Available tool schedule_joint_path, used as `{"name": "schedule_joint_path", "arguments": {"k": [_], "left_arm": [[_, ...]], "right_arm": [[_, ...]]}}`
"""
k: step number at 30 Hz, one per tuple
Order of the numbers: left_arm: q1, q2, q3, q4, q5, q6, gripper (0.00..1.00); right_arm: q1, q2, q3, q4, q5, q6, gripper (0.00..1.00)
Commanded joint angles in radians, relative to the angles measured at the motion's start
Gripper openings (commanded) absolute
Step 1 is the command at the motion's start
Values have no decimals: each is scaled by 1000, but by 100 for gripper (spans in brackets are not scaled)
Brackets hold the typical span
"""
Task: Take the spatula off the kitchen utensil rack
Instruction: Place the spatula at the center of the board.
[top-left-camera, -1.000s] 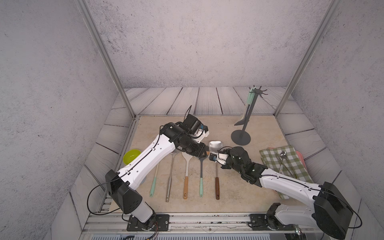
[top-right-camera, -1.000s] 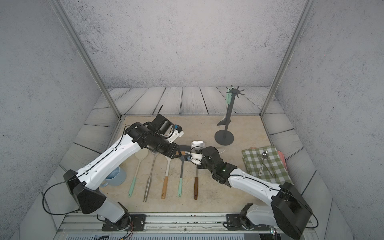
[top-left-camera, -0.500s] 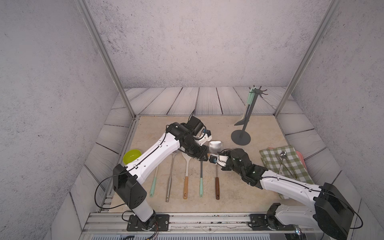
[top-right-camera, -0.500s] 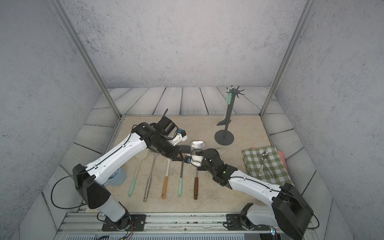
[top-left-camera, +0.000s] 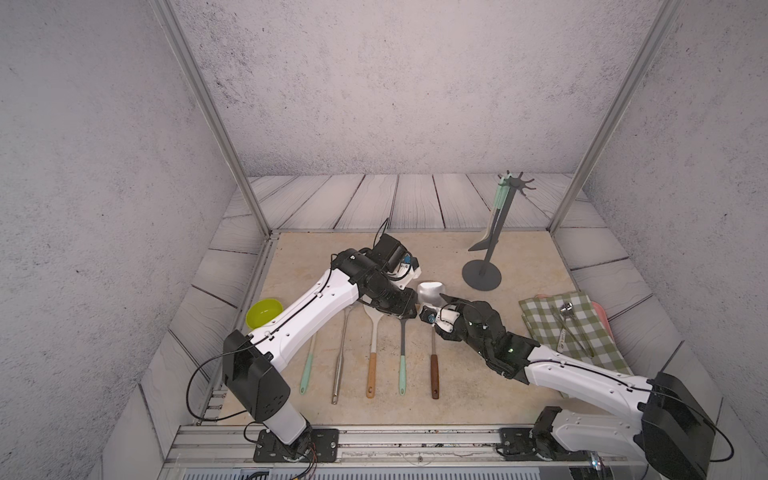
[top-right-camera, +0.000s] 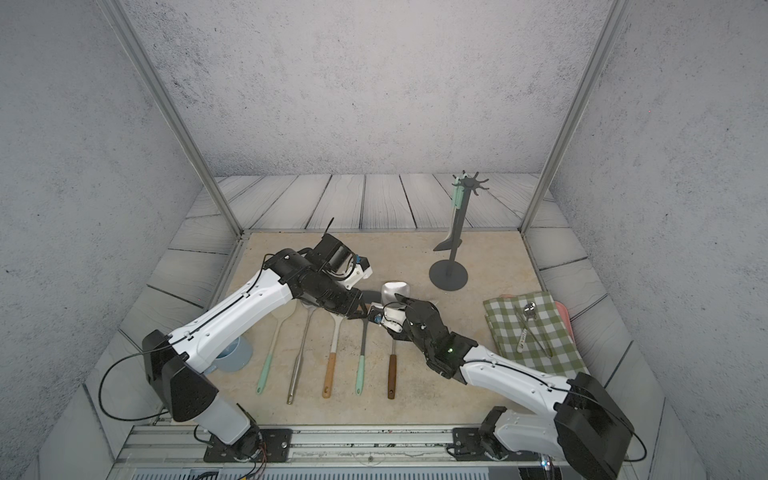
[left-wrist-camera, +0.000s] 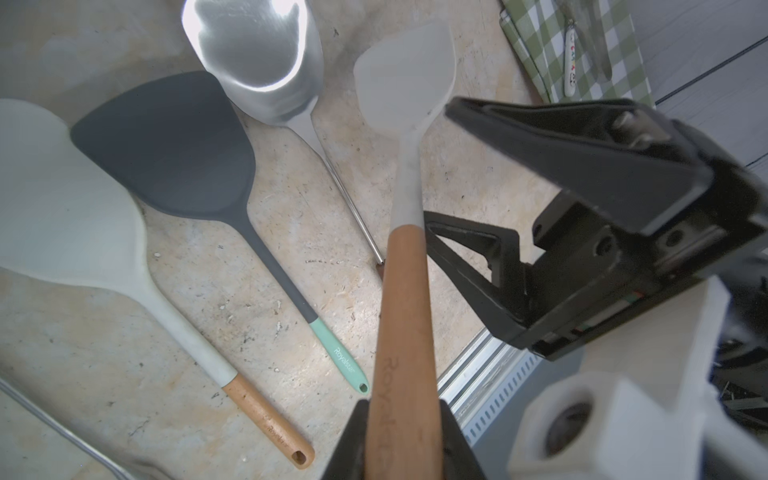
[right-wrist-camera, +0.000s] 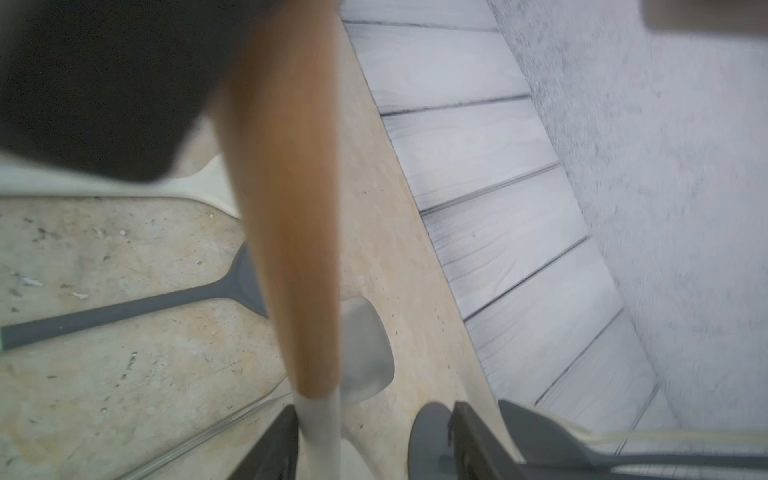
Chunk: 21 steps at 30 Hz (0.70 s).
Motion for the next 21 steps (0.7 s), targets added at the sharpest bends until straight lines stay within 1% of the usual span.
{"name": "schedule_joint_path", "arguments": {"k": [1, 5, 7, 9, 10, 12, 15, 17, 21], "left_arm": [[0, -64, -32, 146, -20, -92, 0], [-14, -79, -67, 242, -32, -146, 0], [-42, -78, -74, 274, -74, -165, 0], [-85, -76, -69, 294, -145, -176, 0], [-110, -74, -64, 299, -181, -177, 0], [-165, -69, -58, 301, -306, -181, 0], [-231, -66, -84, 345, -464, -204, 0], [-278, -62, -105, 392, -544, -218, 0], [-382, -13, -121, 480, -700, -231, 0]], "right_arm": [[0, -68, 38, -88, 145, 210, 65], [-8, -167, 40, -194, 272, 432, 71], [-34, -213, 59, -278, 325, 574, 73], [-93, -250, 93, -384, 331, 729, 76], [-131, -268, 106, -428, 303, 793, 76], [-238, -303, 125, -505, 192, 916, 76], [-386, -333, 128, -563, 26, 1044, 78], [-465, -343, 121, -577, -62, 1095, 79], [-578, -326, 93, -556, -233, 1159, 78]]}}
